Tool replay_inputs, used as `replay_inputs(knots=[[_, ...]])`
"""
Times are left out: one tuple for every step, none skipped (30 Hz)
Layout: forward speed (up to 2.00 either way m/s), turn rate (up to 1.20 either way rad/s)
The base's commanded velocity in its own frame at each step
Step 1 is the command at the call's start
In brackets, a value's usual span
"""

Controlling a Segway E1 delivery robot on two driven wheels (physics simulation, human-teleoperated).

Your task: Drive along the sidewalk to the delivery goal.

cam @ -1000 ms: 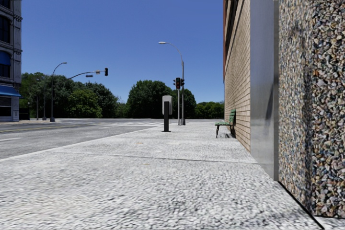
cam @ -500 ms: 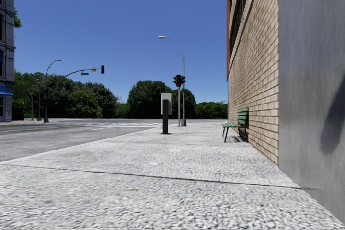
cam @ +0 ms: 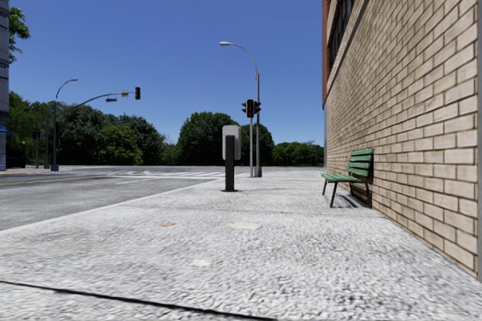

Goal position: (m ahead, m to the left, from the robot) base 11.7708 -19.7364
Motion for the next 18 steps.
replay_inputs(knots=[[2.00, -0.06], [2.00, -0.14], [2.00, -0.14], [2.00, -0.16], [2.00, -0.18], [2.00, -0.24], [2.00, -0.26], [2.00, -0.27], [2.00, -0.27], [2.00, -0.27], [2.00, -0.29], [2.00, -0.33], [2.00, -0.36], [2.00, -0.37], [2.00, -0.38], [2.00, -0.39], [2.00, -0.39], [2.00, -0.39]])
